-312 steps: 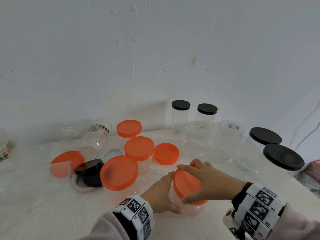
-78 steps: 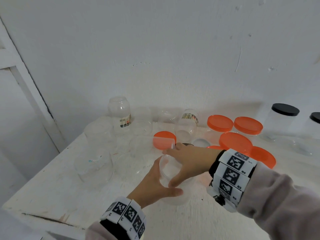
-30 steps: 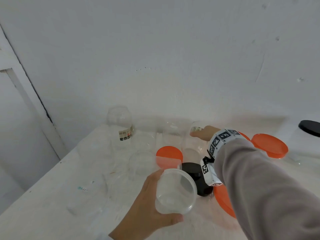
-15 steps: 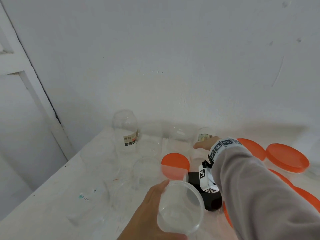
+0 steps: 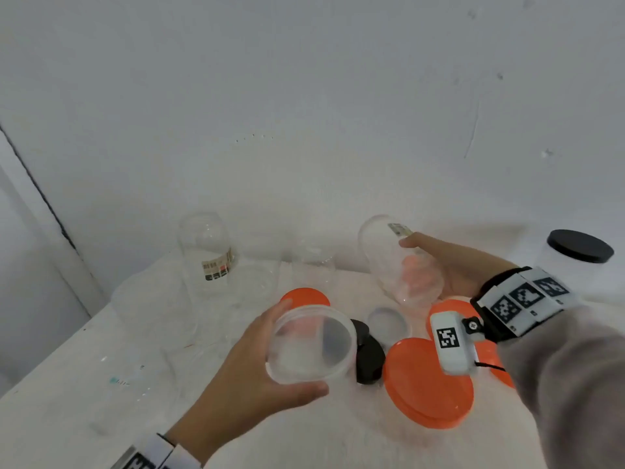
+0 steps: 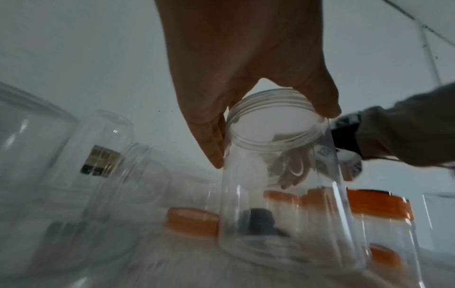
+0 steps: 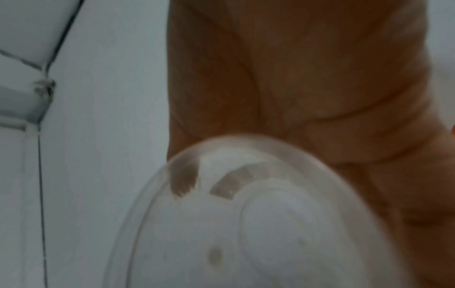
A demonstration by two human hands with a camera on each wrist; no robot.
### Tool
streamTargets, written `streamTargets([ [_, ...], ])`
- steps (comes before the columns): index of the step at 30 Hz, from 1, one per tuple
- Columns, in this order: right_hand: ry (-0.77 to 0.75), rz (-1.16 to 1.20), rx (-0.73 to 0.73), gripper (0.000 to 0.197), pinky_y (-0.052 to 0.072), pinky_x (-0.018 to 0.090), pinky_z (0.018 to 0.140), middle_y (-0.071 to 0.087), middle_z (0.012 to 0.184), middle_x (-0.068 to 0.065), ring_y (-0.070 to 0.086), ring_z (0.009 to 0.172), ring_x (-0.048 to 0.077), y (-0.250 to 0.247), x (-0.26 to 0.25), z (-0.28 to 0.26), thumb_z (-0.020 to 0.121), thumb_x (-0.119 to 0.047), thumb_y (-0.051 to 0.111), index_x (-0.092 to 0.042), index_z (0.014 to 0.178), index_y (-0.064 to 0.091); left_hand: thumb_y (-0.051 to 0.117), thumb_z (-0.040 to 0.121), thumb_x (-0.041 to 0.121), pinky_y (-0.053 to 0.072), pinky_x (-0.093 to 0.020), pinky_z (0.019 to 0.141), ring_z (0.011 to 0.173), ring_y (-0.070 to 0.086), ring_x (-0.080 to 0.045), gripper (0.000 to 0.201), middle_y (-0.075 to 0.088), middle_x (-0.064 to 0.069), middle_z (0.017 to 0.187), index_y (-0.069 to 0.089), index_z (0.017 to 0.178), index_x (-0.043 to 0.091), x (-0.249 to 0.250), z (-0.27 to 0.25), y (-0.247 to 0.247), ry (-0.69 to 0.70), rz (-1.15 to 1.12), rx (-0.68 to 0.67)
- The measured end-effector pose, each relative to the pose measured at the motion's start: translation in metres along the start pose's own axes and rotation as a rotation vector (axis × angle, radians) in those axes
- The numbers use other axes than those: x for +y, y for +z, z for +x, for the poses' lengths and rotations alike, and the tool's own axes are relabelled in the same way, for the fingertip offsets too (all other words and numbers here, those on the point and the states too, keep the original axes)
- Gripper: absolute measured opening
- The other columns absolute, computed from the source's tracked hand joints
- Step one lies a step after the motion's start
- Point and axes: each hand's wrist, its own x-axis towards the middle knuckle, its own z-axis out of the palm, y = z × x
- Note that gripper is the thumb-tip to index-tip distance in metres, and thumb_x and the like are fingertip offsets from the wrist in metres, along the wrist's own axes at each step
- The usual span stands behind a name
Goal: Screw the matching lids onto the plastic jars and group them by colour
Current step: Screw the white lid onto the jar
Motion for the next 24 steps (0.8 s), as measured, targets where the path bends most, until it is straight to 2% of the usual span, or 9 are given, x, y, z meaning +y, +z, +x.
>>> streamTargets([
  [1,-0.051,0.023,-0.007,0.072,0.054,0.032,0.059,0.073,0.091,0.011,0.071,0.073,0.026,-0.009,0.007,-0.009,0.062,-0.053,0.073,-0.011,0.119,0.056,0.076,0.039,0.078,0.043,-0.013,0.09,0.114,0.047,0.013,0.097,0.044,0.043,0.123,0.025,0.121,0.075,0.006,0.006,-0.003,-0.003,-0.019,0.013],
  [3,-0.131,0.075,-0.018,0.075,0.053,0.034,0.063,0.071,0.1,0.011,0.07,0.081,0.024,-0.026,0.021,-0.028,0.063,-0.058,0.068,-0.014,0.122,0.058,0.075,0.036,0.08,0.045,-0.02,0.095,0.117,0.049,0.01,0.104,0.047,0.035,0.127,0.03,0.128,0.065,0.022,0.023,-0.007,0.001,-0.063,0.031],
  [6,-0.19,0.193,-0.025,0.06,0.055,0.035,0.064,0.072,0.099,0.011,0.07,0.08,0.024,-0.048,0.041,-0.057,0.067,-0.055,0.063,-0.016,0.113,0.063,0.076,0.037,0.076,0.045,-0.022,0.094,0.118,0.049,0.007,0.112,0.048,0.026,0.127,0.032,0.137,0.049,0.047,0.058,-0.007,0.022,-0.096,0.071],
  [9,-0.197,0.314,-0.054,0.054,0.056,0.036,0.063,0.07,0.108,0.014,0.07,0.086,0.028,-0.066,0.06,-0.081,0.075,-0.051,0.056,-0.015,0.115,0.065,0.079,0.043,0.073,0.039,-0.015,0.082,0.116,0.046,-0.003,0.115,0.041,0.014,0.132,0.029,0.142,0.039,0.064,0.099,0.004,-0.013,-0.075,0.075],
  [13,-0.214,0.366,-0.056,0.059,0.058,0.038,0.07,0.066,0.119,0.017,0.068,0.099,0.031,-0.083,0.086,-0.104,0.076,-0.051,0.052,-0.017,0.124,0.062,0.081,0.065,0.051,0.035,-0.028,0.091,0.115,0.039,-0.014,0.099,0.031,-0.002,0.137,0.024,0.144,0.03,0.069,0.151,0.036,-0.113,0.01,0.066],
  [18,-0.238,0.426,-0.074,0.062,0.058,0.038,0.068,0.064,0.122,0.02,0.068,0.095,0.033,-0.097,0.115,-0.119,0.071,-0.054,0.056,-0.017,0.12,0.066,0.075,0.071,0.051,0.038,-0.043,0.105,0.128,0.038,-0.031,0.097,0.027,-0.012,0.138,0.02,0.146,0.024,0.067,0.201,0.078,-0.26,0.226,0.066],
  [20,-0.239,0.45,-0.093,0.067,0.057,0.036,0.067,0.066,0.119,0.018,0.069,0.094,0.03,-0.101,0.125,-0.123,0.069,-0.06,0.065,-0.021,0.123,0.064,0.074,0.072,0.053,0.036,-0.043,0.104,0.128,0.036,-0.034,0.099,0.028,-0.014,0.138,0.019,0.146,0.019,0.065,0.213,0.091,-0.295,0.327,0.059],
  [22,-0.235,0.457,-0.119,0.079,0.057,0.034,0.068,0.068,0.117,0.014,0.069,0.096,0.027,-0.106,0.135,-0.125,0.056,-0.067,0.077,-0.026,0.123,0.065,0.073,0.072,0.055,0.035,-0.043,0.102,0.128,0.035,-0.036,0.1,0.028,-0.016,0.138,0.018,0.146,0.016,0.063,0.221,0.102,-0.311,0.416,0.047],
  [24,-0.235,0.462,-0.148,0.08,0.056,0.034,0.072,0.064,0.125,0.014,0.067,0.103,0.029,-0.11,0.142,-0.125,0.056,-0.068,0.077,-0.028,0.124,0.064,0.072,0.072,0.057,0.036,-0.046,0.102,0.128,0.036,-0.039,0.102,0.027,-0.017,0.139,0.017,0.146,0.015,0.06,0.226,0.11,-0.318,0.48,0.017],
])
